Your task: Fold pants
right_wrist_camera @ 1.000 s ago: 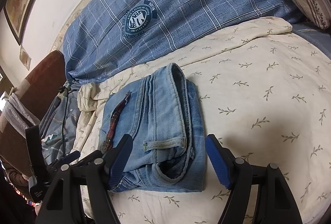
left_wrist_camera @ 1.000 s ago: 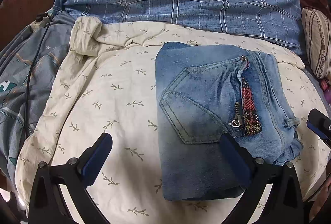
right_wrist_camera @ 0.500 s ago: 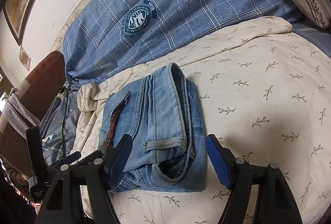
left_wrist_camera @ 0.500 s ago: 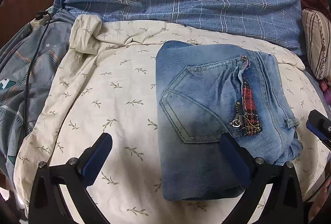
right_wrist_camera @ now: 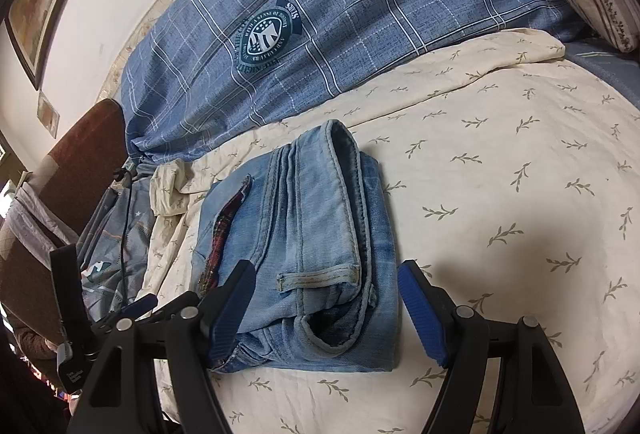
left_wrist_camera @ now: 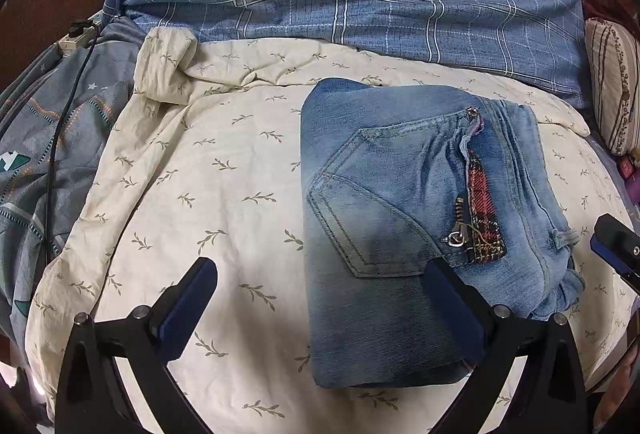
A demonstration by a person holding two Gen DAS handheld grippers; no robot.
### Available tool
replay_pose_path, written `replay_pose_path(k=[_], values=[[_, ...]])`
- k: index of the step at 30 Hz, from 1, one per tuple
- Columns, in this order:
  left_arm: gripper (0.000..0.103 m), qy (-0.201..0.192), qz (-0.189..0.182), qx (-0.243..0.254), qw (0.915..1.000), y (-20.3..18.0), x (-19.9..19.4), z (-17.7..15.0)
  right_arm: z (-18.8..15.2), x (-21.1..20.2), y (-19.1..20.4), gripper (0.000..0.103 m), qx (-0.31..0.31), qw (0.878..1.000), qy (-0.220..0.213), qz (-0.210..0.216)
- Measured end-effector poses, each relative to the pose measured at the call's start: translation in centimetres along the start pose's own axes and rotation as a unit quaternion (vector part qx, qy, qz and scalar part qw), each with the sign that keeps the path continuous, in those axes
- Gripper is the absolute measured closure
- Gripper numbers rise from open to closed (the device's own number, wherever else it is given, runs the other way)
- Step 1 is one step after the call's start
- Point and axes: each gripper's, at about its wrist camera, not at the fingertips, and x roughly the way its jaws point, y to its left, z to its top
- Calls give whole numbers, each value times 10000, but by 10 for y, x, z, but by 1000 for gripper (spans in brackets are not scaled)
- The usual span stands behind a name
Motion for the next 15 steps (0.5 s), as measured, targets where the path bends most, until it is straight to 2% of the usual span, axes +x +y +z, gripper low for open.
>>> replay_pose_path(k=[10, 15], values=[[0, -215, -19, -123, 9997, 4, -8, 4, 3, 1, -8, 24, 242, 9997, 31, 86], [0, -225, 110, -215, 9995, 18, -5, 12, 11, 4, -9, 24, 222, 9997, 17, 51]])
